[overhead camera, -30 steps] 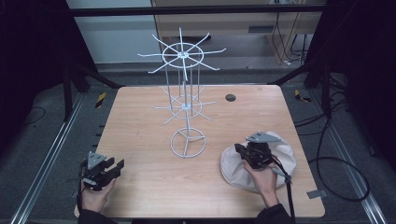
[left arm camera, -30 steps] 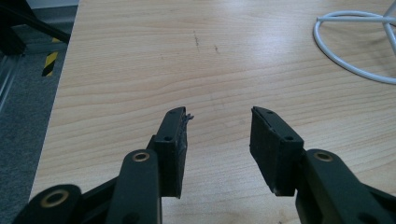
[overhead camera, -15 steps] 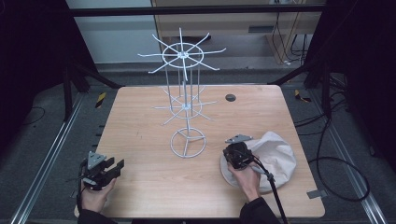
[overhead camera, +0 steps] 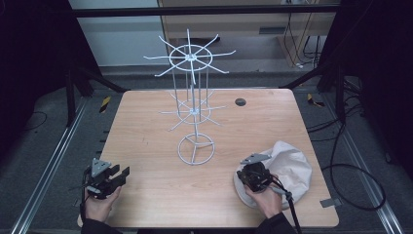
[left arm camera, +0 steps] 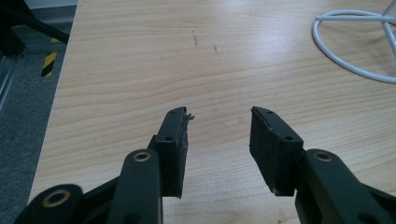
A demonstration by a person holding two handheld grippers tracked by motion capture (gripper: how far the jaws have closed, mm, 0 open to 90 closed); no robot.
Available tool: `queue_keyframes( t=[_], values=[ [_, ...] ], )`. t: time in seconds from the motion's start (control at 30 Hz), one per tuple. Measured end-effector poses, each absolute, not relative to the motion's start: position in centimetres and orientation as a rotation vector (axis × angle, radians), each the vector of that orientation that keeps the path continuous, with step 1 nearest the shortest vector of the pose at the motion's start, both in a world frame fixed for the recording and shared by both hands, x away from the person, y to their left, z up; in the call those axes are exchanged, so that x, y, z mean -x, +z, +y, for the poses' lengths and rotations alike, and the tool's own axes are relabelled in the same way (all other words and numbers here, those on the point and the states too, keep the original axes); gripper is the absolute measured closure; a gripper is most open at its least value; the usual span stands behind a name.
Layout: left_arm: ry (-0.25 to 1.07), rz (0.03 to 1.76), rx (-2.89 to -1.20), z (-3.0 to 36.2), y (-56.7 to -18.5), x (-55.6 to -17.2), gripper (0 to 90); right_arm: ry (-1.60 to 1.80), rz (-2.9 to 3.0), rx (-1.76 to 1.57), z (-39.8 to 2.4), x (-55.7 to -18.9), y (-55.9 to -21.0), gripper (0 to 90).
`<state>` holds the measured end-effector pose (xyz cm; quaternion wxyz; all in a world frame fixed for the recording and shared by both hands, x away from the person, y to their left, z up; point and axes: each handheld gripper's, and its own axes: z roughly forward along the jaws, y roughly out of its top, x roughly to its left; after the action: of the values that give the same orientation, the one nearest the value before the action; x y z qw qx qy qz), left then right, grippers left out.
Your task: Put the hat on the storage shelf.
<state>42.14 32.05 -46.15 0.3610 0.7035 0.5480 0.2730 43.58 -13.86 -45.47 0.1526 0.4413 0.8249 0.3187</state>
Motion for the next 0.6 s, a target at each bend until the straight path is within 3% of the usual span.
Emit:
queue_keyframes(
  t=[0.6],
  values=[
    [0.705, 1.413, -1.814, 32.0, -46.2, -42.1, 56.8, 0.994, 2.387, -1.199, -17.6, -38.6, -44.9, 90.0]
  ],
)
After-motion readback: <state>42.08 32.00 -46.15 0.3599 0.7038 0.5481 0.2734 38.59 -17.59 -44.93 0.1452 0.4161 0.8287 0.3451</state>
